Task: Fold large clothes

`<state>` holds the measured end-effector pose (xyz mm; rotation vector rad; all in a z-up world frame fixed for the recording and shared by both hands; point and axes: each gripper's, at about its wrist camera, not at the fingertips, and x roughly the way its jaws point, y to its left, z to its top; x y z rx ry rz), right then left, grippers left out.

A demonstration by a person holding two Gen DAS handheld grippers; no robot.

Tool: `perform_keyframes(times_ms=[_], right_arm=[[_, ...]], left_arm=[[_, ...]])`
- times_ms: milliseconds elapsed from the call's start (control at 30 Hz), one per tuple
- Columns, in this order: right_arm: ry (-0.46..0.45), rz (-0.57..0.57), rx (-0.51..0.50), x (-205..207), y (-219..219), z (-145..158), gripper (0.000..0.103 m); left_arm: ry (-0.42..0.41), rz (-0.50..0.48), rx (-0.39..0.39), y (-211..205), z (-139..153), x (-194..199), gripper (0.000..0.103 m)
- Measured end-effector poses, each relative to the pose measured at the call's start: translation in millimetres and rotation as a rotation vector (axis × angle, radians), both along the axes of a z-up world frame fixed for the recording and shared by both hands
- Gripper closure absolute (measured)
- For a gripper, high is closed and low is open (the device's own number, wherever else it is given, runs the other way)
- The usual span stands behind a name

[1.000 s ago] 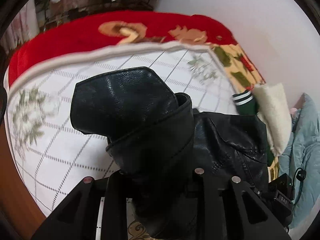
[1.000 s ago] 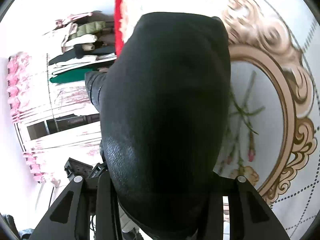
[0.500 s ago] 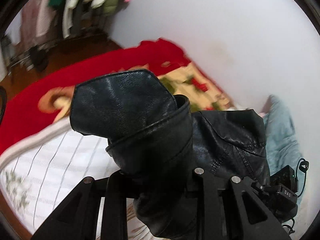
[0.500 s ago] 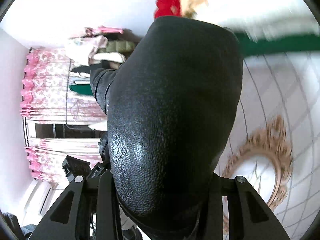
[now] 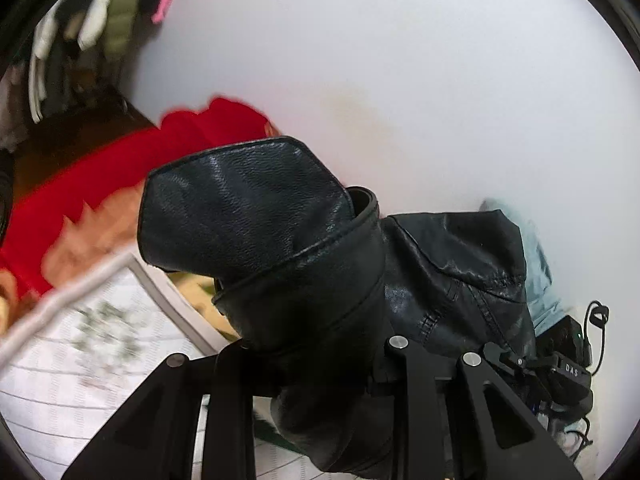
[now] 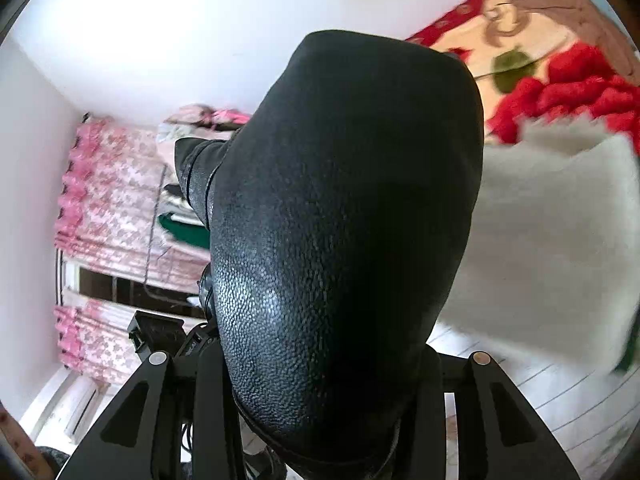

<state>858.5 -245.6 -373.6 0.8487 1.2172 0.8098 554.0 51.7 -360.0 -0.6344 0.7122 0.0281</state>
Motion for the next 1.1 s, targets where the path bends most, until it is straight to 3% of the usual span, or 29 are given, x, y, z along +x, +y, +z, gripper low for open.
perform_keyframes(times_ms=[167,200,267,367,433,467,500,567,733,800,933,1000,1100], right_arm=[[0.142,-0.006,-0.062,50,-64,-103,0.061],[0.172,-0.006,-0.067,57,-72,-123,0.059],[0.203,-0.005,-0.064,64,-84,-153,0.055],[0.185,-0.002,-0.095,65,-84,-163,0.045],[0.162,-0.012,-0.186,56,-70,-159,0.037],[0.157,-0.025,-0.231,55,-67,-155,0.032],[0.148,-0.043,-0.283,54,-63,-148,0.028],[0.127,-0.105,-0.375,47,-61,-133,0.023],[0.007,-0.226,-0.695,11,-55,-97,0.015],[-0.013,-0.276,-0.795,-15,-56,-93,0.001],[-0.075,-0.299,-1.007,-68,-47,-82,0.0],[-0.104,-0.311,-1.085,-89,-30,-64,0.0],[-0.121,-0.311,-1.114,-126,-5,-36,0.0]], left_arm=[[0.166,-0.102,0.019,-47,-108,53,0.078],[0.186,-0.117,0.034,-52,-121,56,0.074],[0.204,-0.146,0.086,-59,-140,58,0.066],[0.199,-0.168,0.133,-58,-139,58,0.058],[0.216,-0.181,0.164,-61,-137,55,0.053],[0.225,-0.185,0.181,-61,-135,56,0.045],[0.232,-0.191,0.197,-66,-133,56,0.024],[0.251,-0.191,0.26,-72,-127,56,0.002],[0.261,-0.181,0.336,-66,-115,51,0.002],[0.258,-0.179,0.387,-68,-103,44,0.002],[0.258,-0.174,0.502,-71,-73,25,0.002],[0.252,-0.181,0.536,-70,-56,17,0.002],[0.248,-0.198,0.571,-71,-24,-2,0.001]])
